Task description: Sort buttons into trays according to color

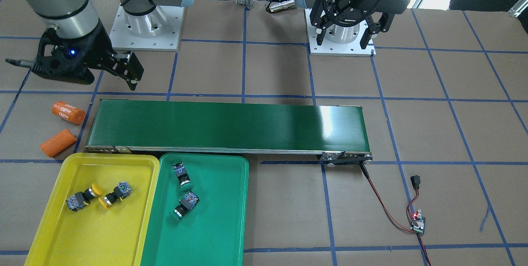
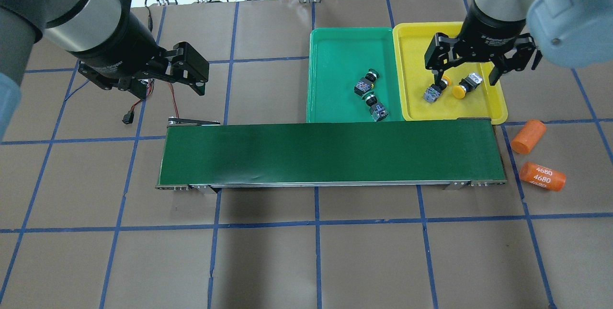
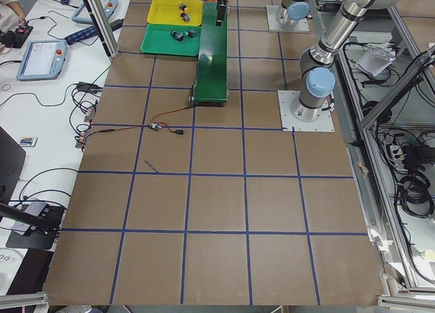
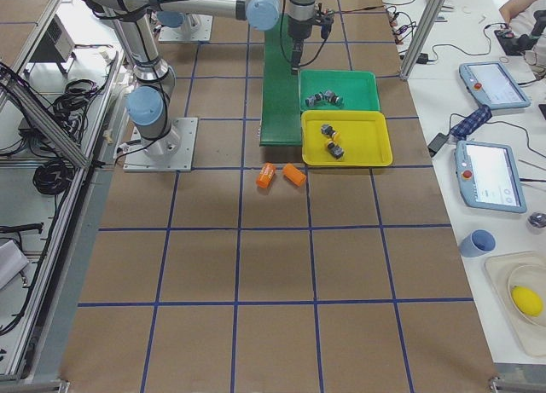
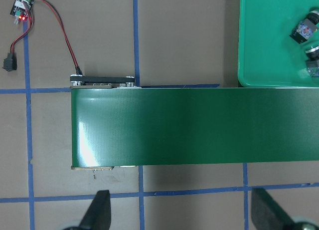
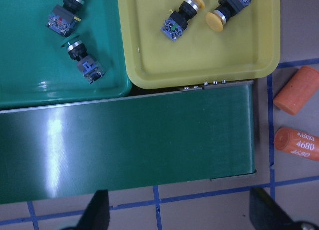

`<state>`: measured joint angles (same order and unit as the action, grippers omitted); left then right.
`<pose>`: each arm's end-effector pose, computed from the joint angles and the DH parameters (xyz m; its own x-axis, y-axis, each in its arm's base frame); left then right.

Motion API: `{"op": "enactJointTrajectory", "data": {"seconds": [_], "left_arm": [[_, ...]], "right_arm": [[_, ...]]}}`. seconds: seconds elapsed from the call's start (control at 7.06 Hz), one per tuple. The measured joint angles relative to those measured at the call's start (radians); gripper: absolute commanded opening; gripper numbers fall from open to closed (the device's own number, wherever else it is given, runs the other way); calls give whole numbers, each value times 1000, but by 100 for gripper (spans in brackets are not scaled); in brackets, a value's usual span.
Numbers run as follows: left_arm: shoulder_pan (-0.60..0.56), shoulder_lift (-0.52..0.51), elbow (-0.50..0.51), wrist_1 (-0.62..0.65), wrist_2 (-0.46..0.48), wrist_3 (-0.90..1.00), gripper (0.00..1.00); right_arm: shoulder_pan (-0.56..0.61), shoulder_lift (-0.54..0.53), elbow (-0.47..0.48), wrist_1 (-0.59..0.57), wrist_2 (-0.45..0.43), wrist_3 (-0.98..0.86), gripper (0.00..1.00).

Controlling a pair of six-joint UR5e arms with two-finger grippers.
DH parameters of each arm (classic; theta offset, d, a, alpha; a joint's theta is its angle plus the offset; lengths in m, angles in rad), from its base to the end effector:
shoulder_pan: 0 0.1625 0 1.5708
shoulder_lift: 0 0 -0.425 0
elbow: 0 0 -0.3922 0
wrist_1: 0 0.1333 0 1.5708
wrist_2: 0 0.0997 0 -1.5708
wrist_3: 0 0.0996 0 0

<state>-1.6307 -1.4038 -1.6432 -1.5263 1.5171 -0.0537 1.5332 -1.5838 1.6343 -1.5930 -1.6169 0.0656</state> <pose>-0.1643 -0.4233 0.5340 -0.9981 0.0140 0.0605 0.0057 0.9907 -0.1356 0.1105 -0.4875 0.4654 -0.9937 0.1017 0.0478 0.1029 0.9944 0.0252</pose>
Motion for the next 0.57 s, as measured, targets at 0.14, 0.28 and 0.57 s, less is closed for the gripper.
{"op": "enactJointTrajectory", "data": {"seconds": [0.14,0.28,0.57], "left_arm": [[0,-1,0,0,0,0,100],[0,-1,0,0,0,0,100],[0,0,0,0,1,0,100]], "right_arm": [[0,-26,6,30,9,-11,100],[1,-37,13,41,19,-17,100],[1,-46,19,48,26,-76,100]]}}
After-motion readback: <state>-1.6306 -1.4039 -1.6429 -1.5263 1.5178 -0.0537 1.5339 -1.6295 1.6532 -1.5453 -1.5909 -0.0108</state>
